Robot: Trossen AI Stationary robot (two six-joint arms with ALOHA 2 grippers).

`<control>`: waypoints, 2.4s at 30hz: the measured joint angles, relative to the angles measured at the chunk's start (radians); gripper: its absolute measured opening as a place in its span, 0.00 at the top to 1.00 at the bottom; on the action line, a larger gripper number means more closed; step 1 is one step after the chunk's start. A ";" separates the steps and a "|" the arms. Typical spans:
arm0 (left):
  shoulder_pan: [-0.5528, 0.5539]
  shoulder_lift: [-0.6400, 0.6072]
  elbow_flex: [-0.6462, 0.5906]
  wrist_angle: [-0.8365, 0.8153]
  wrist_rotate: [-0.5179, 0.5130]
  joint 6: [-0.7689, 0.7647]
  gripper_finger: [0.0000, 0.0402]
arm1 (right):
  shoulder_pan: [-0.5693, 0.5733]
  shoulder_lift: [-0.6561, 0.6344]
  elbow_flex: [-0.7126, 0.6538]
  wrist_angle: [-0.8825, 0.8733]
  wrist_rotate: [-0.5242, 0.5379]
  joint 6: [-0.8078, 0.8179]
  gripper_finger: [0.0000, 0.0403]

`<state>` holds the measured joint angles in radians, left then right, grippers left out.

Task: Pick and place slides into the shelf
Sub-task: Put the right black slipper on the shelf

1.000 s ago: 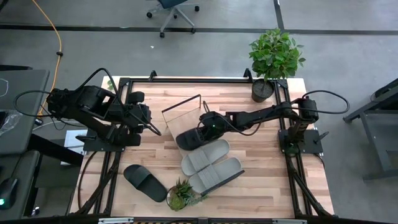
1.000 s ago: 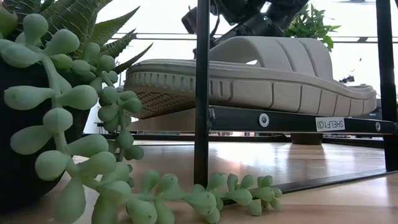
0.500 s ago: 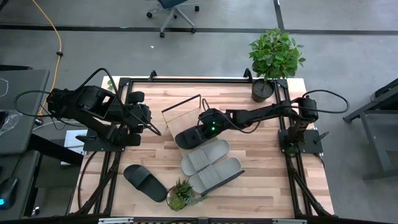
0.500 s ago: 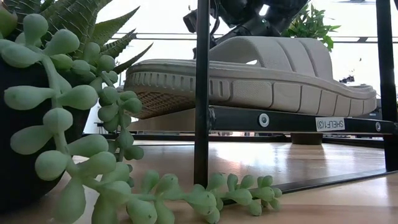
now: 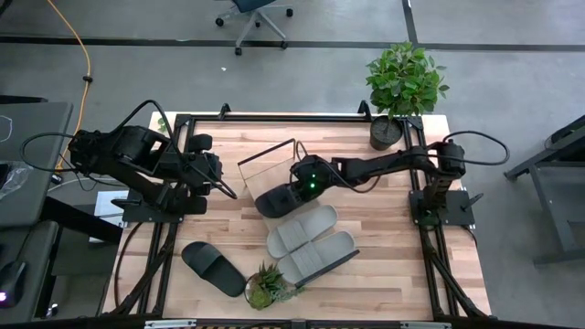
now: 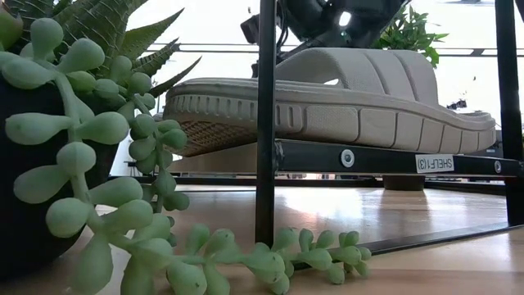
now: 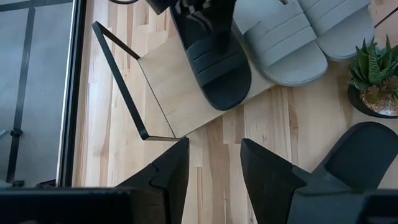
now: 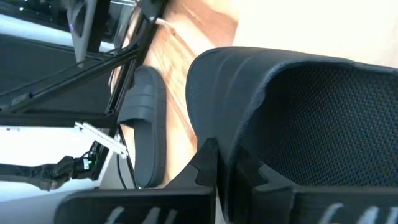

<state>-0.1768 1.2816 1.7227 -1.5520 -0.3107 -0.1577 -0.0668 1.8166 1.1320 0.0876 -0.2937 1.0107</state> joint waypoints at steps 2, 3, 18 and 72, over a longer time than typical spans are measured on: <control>0.000 0.000 0.000 0.000 0.000 0.000 0.67 | -0.005 0.008 0.000 0.015 0.001 0.001 1.00; 0.000 0.000 0.000 0.000 0.000 0.000 0.67 | -0.005 0.009 0.000 0.012 0.001 0.001 1.00; 0.000 0.000 0.000 -0.003 -0.003 -0.002 0.67 | 0.000 0.046 0.000 0.052 -0.084 -0.006 1.00; 0.000 0.000 0.000 -0.019 -0.006 0.000 0.67 | 0.006 0.008 0.000 -0.080 -0.039 -0.013 0.68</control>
<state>-0.1768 1.2816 1.7226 -1.5711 -0.3172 -0.1574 -0.0608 1.8248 1.1320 0.0079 -0.3326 0.9978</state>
